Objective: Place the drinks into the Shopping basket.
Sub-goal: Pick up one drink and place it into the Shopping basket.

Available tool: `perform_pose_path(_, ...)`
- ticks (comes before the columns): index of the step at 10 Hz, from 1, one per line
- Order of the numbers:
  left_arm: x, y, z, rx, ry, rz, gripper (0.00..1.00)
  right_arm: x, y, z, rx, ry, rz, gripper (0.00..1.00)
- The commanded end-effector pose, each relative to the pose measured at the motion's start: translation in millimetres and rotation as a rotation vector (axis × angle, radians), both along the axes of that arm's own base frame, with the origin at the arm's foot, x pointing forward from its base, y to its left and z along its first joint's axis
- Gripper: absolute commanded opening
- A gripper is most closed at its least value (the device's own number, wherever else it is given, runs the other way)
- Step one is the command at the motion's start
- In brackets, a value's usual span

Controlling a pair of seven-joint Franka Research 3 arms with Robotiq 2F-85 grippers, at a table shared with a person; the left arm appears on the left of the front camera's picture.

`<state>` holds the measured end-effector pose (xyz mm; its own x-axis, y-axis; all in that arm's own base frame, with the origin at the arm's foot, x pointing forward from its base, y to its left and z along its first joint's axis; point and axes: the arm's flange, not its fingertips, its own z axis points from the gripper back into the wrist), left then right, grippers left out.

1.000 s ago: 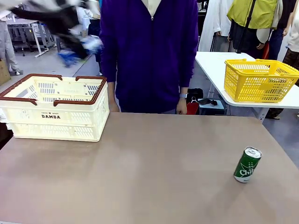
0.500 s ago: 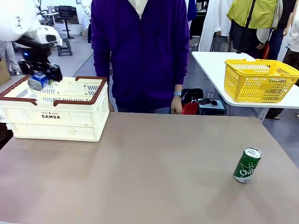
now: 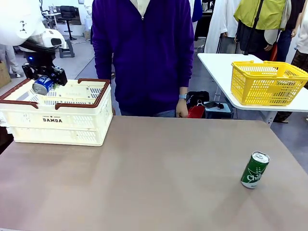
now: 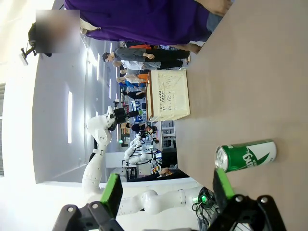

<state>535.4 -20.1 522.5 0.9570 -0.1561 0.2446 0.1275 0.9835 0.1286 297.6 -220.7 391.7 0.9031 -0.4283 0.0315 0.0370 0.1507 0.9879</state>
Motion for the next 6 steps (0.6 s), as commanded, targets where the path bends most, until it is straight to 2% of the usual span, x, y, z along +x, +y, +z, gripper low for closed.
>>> perform_pose_path(1,20.2,-11.9,-20.9,-0.026,-0.092,0.044,0.00,-0.7,0.2,3.8,0.000,-0.002,0.010,1.00)
perform_pose_path(2,28.8,-8.6,-31.7,-0.058,-0.104,0.052,0.00,-0.7,0.2,3.8,0.000,-0.002,0.010,1.00)
perform_pose_path(4,39.5,-1.4,-63.2,-0.095,-0.022,0.078,0.00,-0.7,0.2,3.8,0.000,-0.002,0.010,1.00)
perform_pose_path(6,49.5,-1.8,-91.9,-0.111,-0.014,0.123,0.00,-0.7,0.2,3.8,0.000,-0.002,0.010,1.00)
